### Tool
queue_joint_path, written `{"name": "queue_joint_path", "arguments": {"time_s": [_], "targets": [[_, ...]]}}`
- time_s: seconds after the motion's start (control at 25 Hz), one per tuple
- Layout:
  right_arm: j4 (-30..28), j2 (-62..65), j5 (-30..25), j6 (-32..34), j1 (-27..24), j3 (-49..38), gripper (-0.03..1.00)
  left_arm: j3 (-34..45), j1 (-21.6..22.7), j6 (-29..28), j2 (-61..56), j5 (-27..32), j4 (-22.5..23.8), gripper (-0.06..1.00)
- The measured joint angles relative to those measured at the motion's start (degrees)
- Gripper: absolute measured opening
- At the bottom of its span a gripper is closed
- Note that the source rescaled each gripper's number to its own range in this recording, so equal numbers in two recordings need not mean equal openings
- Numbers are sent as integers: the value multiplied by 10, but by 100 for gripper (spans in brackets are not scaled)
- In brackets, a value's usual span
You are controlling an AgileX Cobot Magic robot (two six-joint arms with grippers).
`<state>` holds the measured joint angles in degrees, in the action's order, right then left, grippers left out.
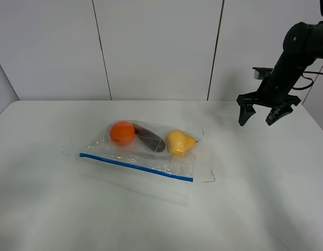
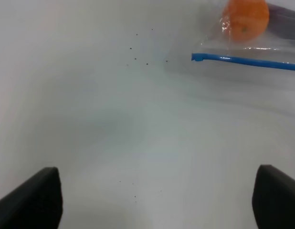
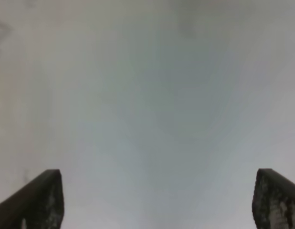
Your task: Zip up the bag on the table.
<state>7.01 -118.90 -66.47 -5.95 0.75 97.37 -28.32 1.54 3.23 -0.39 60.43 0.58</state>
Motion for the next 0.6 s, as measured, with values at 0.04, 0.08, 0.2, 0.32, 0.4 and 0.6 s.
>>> {"name": "queue_joint_path", "arguments": {"time_s": [0.04, 0.08, 0.2, 0.32, 0.4, 0.6], "targets": [[-2, 0, -9, 1, -4, 1, 95, 0, 0, 0, 0, 0, 0, 99], [-2, 0, -17, 1, -5, 1, 95, 0, 0, 0, 0, -1, 0, 99], [-4, 0, -28, 2, -10, 1, 95, 0, 0, 0, 0, -1, 0, 99], [-6, 0, -29, 10, -10, 1, 95, 0, 0, 0, 0, -1, 0, 99], [-6, 10, -27, 16, -10, -14, 95, 0, 0, 0, 0, -1, 0, 99], [-15, 96, -27, 18, -10, -134, 95, 0, 0, 0, 0, -1, 0, 99]]}}
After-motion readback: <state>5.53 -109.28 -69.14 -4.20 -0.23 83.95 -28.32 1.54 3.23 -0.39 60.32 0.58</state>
